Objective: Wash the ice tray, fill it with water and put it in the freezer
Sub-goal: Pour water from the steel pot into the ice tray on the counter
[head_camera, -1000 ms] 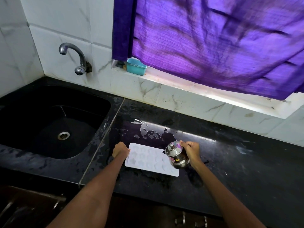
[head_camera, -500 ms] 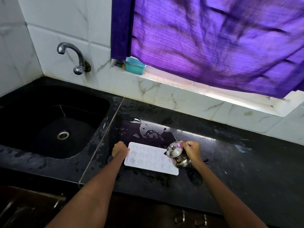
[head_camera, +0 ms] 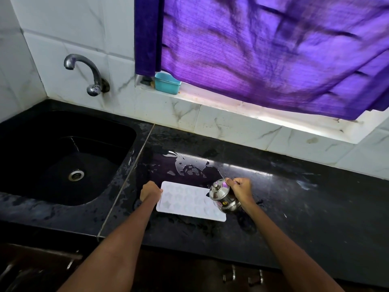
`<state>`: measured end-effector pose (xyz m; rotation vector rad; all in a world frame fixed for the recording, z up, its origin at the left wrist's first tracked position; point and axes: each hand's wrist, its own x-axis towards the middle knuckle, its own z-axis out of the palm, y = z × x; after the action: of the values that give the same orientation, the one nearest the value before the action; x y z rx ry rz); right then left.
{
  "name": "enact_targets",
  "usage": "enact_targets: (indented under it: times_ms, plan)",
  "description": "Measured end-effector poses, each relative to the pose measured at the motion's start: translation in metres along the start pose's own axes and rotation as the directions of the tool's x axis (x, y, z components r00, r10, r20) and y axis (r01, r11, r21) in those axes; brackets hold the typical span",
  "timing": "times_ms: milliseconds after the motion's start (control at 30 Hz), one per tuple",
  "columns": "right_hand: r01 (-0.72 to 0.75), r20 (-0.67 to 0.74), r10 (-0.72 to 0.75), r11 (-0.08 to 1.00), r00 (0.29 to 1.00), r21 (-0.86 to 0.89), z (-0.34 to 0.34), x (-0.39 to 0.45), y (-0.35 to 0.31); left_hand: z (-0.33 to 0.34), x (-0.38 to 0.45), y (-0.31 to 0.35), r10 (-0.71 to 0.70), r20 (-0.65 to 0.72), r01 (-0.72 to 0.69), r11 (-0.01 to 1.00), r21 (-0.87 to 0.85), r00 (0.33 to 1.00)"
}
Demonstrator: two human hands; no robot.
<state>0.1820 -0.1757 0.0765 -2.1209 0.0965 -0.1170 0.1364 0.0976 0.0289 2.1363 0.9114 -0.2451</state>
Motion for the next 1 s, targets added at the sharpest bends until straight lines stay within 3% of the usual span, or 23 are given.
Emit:
enact_targets:
  times_ms: [633, 833, 1000]
  plan:
    - [-0.019, 0.025, 0.018, 0.999, 1.000, 0.040, -0.002, -0.005, -0.005, 0.001, 0.000, 0.000, 0.009, 0.000, -0.009, 1.000, 0.002, 1.000]
    - [-0.126, -0.046, 0.140, 0.966, 0.989, 0.224, -0.006, -0.004, -0.001, 0.000, 0.000, 0.001, 0.008, -0.001, -0.008, 1.000, 0.017, 1.000]
    - [-0.124, -0.063, 0.145, 0.958, 0.987, 0.258, -0.014, -0.004, -0.003, 0.001, 0.000, 0.000, 0.013, -0.004, -0.013, 1.000, 0.024, 1.000]
